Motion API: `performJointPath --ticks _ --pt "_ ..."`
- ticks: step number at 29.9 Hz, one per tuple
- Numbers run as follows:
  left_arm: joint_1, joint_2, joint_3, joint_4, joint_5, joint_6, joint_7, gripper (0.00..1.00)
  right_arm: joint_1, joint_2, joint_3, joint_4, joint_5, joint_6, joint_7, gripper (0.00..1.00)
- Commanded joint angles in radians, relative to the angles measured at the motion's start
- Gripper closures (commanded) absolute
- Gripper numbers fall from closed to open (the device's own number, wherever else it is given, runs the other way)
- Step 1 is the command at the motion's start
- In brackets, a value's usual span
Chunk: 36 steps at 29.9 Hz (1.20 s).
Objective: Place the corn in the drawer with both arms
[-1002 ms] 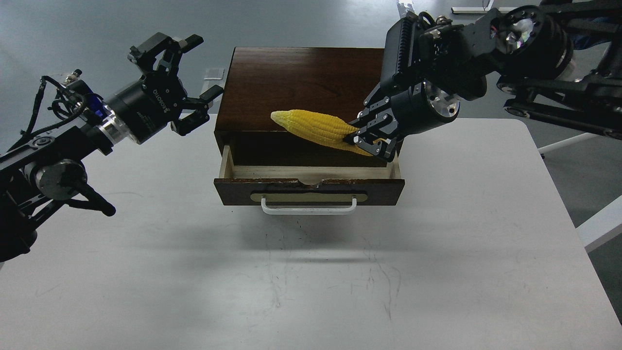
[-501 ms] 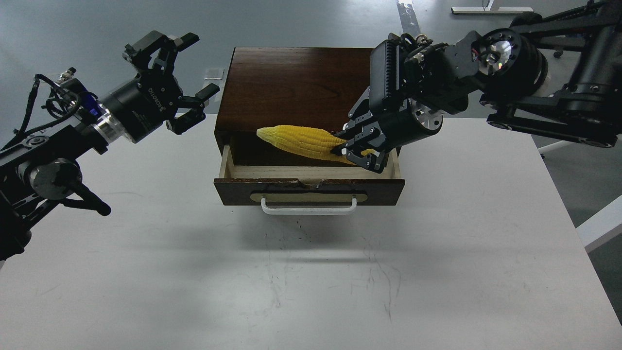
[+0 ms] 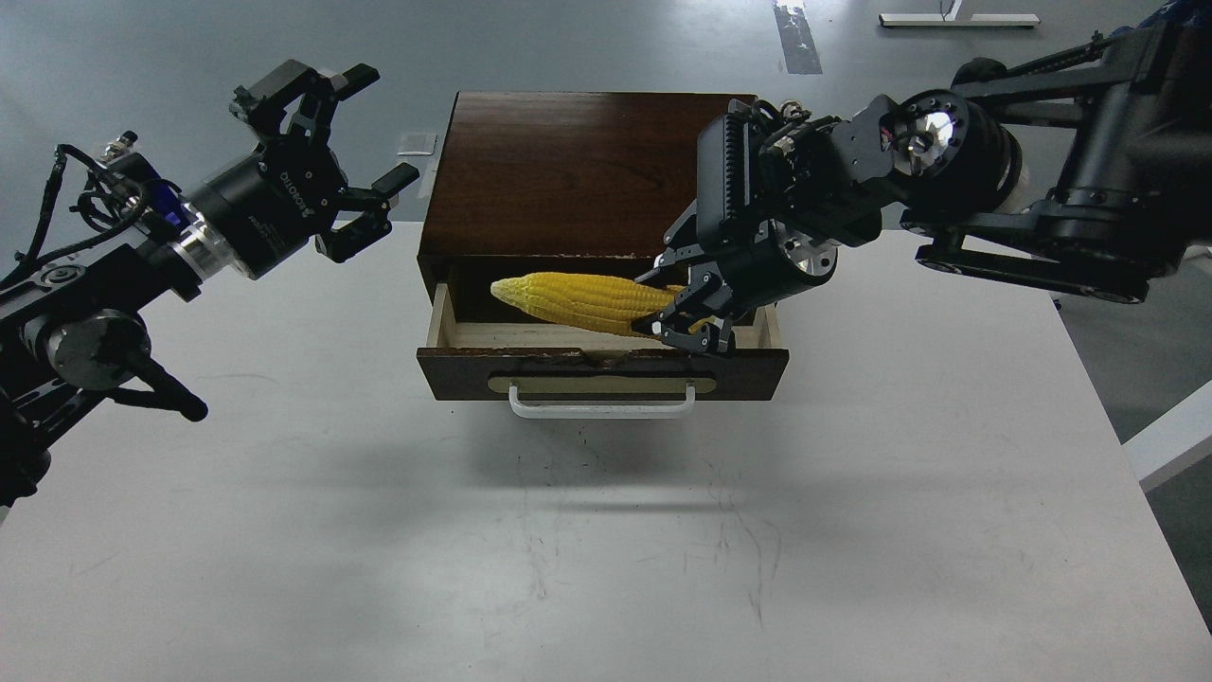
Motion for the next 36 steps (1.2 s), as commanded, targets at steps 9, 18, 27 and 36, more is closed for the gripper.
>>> performJointPath --ticks 9,18,27,36 --pt "0.002 0.001 0.000 -0.001 0.000 -0.002 0.000 0.02 0.008 -0.009 0.003 -0.001 0.013 0.000 0.000 0.31" --pt "0.002 0.003 -0.014 -0.001 0.000 -0.002 0.000 0.02 0.051 -0.069 0.041 0.002 0.247 -0.003 0.000 0.18" --pt "0.013 0.001 -0.018 -0.001 0.000 -0.008 -0.003 0.02 -0.013 -0.230 0.139 -0.040 0.736 -0.003 0.000 0.05" --pt "0.021 -0.010 -0.023 0.000 -0.002 -0.008 -0.008 0.02 -0.324 -0.340 0.397 -0.107 1.158 -0.014 0.000 0.04"
